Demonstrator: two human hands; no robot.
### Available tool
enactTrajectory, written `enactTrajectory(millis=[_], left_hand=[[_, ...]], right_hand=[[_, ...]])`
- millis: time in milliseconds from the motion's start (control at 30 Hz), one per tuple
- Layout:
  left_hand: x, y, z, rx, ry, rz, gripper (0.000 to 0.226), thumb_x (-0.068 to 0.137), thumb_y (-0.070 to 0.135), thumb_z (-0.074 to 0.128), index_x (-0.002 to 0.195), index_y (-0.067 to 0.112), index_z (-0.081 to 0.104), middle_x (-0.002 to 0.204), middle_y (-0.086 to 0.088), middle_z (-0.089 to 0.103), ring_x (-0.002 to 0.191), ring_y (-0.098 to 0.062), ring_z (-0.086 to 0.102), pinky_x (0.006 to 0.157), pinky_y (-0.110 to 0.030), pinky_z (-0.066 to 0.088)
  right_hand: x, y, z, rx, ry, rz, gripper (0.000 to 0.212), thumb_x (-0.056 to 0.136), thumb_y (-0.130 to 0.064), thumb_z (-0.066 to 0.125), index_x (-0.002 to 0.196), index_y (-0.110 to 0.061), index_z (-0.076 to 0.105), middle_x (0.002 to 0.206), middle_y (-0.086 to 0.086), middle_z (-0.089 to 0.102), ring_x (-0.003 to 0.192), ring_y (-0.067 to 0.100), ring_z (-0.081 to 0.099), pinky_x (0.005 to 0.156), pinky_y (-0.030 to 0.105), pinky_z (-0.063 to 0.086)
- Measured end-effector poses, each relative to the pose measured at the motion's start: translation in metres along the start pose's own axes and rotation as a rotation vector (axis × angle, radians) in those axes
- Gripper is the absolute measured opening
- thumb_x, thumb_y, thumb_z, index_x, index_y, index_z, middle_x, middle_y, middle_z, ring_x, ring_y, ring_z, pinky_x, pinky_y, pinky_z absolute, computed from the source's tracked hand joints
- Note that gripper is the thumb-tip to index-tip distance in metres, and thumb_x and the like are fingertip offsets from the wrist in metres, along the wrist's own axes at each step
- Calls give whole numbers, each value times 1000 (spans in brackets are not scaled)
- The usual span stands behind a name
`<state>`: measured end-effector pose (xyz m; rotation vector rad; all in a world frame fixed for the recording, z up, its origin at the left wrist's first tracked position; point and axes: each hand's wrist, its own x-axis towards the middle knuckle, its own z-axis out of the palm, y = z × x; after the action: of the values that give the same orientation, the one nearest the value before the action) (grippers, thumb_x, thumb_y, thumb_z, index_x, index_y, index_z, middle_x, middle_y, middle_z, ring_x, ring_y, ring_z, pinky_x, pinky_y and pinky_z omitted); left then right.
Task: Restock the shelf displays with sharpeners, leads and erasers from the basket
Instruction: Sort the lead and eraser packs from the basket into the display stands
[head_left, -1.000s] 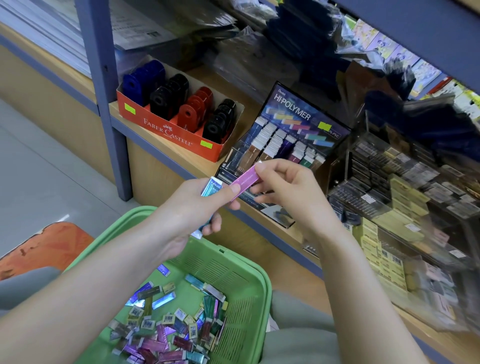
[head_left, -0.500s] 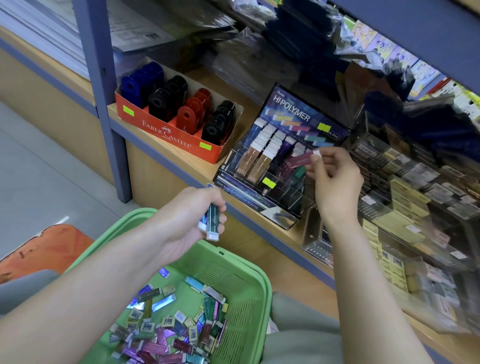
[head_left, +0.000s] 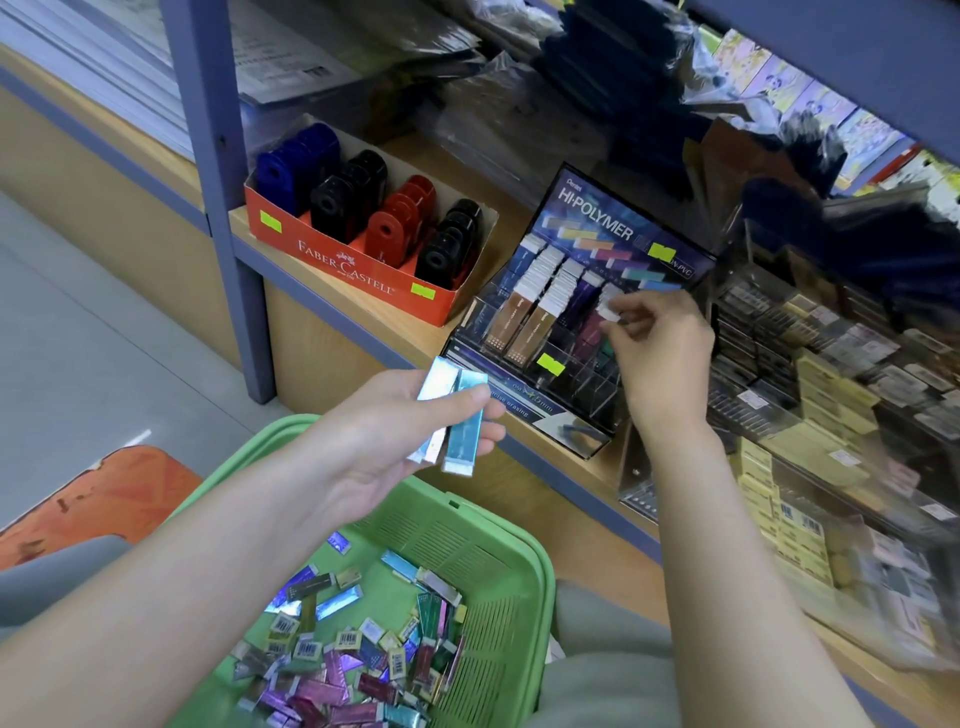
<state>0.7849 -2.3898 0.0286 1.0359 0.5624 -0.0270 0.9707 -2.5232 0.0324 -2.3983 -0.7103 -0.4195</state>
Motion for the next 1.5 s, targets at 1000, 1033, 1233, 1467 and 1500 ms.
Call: enactTrajectory(millis=[1000,1033,1233,1467,1500], left_hand=[[5,-4,-1,62,157,60,9,92,25,59,92,16,59,75,3,53,47,-5,42,42,-14,39],[5,-5,0,77,147,34,10,92,23,60,91,14,57,73,2,51,46,-5,40,41,-14,37],[6,-3,-1,12,140,-42,12,94,6,50,82,4,51,65,-5,48,48,-10,41,40,-17,39],[8,-6,1,71,127,-11,14,97,16,52,109,11,56,84,-1,67,52,-9,52,46,-19,47],[8,-7,1,75,122,-10,15,97,17,52,110,11,56,85,-1,67,52,-9,53,46,-19,47]], right_hand=[[-50,-73,-18,863,-522,407,7,95,-13,55,94,-11,62,78,1,69,72,6,67,67,19,55],[-47,-71,-21,892,-440,410,8,95,-13,55,93,-12,62,77,-1,69,72,6,67,67,18,55],[-25,-31,-30,450,123,236,6,98,-21,51,97,-18,56,84,-7,62,75,5,66,74,24,57],[-14,14,-15,203,150,140,7,98,-18,51,98,-19,57,98,8,64,78,13,64,77,38,57],[-13,17,-13,203,129,124,8,98,-17,51,100,-18,58,99,8,63,77,10,63,77,36,57]])
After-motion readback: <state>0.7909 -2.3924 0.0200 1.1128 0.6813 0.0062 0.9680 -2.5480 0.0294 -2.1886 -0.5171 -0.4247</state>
